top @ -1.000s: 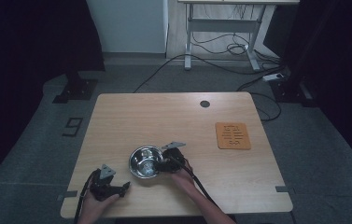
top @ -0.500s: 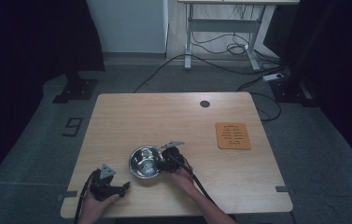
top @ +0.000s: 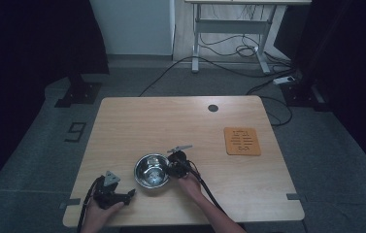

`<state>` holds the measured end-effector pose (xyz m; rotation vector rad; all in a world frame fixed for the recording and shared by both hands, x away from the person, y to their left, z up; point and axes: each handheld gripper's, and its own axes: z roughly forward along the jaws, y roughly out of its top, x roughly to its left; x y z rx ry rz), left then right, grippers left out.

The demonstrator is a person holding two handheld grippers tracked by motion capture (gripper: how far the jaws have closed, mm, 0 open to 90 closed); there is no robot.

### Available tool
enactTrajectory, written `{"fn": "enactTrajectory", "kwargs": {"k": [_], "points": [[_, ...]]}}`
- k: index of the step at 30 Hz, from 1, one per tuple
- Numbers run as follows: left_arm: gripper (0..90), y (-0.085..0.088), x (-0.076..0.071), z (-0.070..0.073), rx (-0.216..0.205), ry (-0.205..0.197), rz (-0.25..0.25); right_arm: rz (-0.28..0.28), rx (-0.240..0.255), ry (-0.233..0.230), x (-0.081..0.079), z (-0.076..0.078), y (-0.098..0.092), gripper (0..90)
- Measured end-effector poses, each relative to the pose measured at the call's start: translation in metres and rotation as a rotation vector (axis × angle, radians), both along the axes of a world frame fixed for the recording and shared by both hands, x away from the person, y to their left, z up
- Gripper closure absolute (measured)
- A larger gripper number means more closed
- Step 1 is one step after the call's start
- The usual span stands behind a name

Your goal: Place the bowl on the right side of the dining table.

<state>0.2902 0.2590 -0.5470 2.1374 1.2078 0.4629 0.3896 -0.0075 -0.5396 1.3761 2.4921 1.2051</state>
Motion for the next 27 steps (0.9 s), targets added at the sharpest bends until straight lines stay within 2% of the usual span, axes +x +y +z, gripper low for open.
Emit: {"fn": "enactTrajectory", "kwargs": {"k": [5,11,18,27], "points": [[7.1,0.0,0.0,0.0,0.0,0.0,0.0,-0.014,0.076,0.037,0.003,0.0,-0.005,86.1],[7.1,0.0,0.0,0.0,0.0,0.0,0.0,-0.027,0.078,0.013,0.0,0.0,-0.008,86.4],[7.1,0.0,0.0,0.0,0.0,0.0,0.0,-0.063,0.115,0.02,0.0,-0.001,-0.014,86.3],[7.2,0.0,0.0,0.0,0.0,0.0,-0.001,-0.08,0.172,0.011,-0.002,0.008,-0.033,86.3]]}}
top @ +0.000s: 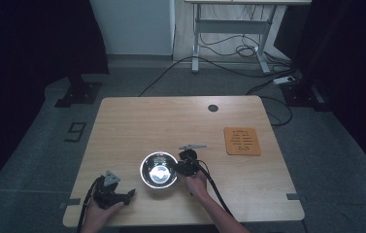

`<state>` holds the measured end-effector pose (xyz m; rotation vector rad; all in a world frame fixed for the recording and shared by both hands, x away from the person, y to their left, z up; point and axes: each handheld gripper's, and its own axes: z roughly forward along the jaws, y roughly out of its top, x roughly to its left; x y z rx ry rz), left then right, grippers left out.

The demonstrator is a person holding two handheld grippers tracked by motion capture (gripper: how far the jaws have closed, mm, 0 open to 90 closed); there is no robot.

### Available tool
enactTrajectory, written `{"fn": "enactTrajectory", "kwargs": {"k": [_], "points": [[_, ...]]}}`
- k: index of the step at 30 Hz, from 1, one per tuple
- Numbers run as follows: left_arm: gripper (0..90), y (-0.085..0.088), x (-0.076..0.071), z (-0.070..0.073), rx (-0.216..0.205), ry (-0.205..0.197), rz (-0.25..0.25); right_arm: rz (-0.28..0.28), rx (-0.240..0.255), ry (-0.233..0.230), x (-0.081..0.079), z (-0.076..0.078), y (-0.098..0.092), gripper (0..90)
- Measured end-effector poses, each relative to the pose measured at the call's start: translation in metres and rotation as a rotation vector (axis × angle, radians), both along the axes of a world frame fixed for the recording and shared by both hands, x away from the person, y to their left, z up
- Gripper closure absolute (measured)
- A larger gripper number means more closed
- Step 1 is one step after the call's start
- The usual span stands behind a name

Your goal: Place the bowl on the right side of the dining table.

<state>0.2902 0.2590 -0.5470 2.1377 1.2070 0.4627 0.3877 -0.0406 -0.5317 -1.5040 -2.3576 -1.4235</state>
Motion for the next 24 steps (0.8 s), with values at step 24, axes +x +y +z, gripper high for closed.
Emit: {"fn": "enactTrajectory", "kwargs": {"k": [24], "points": [[7.2,0.0,0.0,0.0,0.0,0.0,0.0,-0.046,0.007,-0.064,-0.001,0.019,-0.027,86.3]]}}
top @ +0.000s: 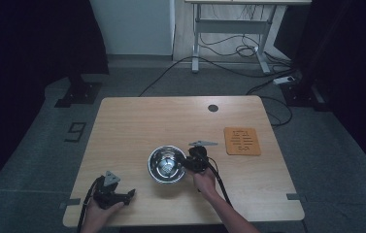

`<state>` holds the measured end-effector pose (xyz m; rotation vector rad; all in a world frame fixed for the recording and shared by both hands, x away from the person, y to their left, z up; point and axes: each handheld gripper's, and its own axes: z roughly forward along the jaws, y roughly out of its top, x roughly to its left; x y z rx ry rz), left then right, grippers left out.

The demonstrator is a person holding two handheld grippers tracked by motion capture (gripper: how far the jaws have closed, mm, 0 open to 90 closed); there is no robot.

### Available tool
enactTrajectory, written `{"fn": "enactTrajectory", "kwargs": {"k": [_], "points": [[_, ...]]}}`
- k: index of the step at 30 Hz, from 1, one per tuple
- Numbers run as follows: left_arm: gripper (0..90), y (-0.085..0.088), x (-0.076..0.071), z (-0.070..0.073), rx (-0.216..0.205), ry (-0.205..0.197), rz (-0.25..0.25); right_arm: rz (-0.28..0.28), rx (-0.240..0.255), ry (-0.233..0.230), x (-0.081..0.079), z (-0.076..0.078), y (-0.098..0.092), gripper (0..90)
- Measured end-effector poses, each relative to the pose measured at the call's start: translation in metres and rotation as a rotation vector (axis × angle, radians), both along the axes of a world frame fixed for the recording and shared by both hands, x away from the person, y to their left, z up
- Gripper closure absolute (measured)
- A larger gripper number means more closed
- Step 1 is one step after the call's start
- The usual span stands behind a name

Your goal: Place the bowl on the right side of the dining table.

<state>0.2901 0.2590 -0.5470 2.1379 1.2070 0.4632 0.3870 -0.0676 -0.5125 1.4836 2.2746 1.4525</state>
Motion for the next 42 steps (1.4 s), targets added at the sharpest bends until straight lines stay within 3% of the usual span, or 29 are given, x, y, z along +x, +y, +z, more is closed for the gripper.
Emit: {"fn": "enactTrajectory", "kwargs": {"k": [31,42], "points": [[7.0,0.0,0.0,0.0,-0.001,0.001,0.0,-0.062,0.021,-0.017,-0.001,0.004,-0.038,86.4],[7.0,0.0,0.001,0.0,-0.001,0.001,-0.001,-0.116,0.038,-0.026,0.005,0.008,-0.056,86.6]]}}
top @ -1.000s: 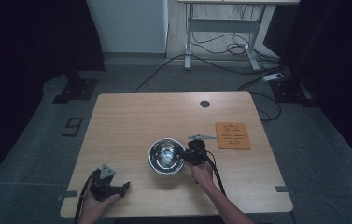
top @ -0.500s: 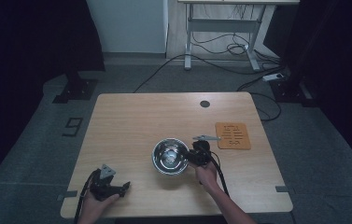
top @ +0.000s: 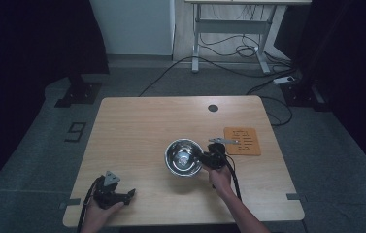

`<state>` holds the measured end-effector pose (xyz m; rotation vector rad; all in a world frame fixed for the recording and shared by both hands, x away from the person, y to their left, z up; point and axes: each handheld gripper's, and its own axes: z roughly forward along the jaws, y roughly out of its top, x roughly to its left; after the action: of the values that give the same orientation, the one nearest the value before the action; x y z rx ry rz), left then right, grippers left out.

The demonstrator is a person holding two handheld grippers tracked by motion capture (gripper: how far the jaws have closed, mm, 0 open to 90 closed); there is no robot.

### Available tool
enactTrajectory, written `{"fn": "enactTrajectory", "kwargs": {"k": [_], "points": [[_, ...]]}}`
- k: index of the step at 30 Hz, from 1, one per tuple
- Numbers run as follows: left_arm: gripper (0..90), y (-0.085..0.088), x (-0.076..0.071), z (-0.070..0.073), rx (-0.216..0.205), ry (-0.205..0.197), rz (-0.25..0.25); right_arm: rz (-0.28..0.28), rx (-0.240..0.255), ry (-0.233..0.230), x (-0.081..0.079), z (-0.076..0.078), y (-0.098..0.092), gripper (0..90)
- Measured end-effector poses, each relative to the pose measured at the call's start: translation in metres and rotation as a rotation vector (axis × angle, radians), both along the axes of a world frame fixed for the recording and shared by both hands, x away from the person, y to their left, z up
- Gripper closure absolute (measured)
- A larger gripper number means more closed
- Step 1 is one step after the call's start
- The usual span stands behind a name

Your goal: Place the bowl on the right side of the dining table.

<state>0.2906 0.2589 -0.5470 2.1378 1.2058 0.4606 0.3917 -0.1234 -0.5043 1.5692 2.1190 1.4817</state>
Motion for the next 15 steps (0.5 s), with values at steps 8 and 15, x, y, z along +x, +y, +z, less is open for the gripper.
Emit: {"fn": "enactTrajectory", "kwargs": {"k": [8,15], "points": [[7.0,0.0,0.0,0.0,0.0,0.0,-0.001,-0.043,0.02,0.001,0.005,0.001,-0.014,86.7],[7.0,0.0,0.0,0.0,0.0,0.0,-0.001,-0.057,0.023,0.004,0.008,-0.001,-0.019,86.7]]}}
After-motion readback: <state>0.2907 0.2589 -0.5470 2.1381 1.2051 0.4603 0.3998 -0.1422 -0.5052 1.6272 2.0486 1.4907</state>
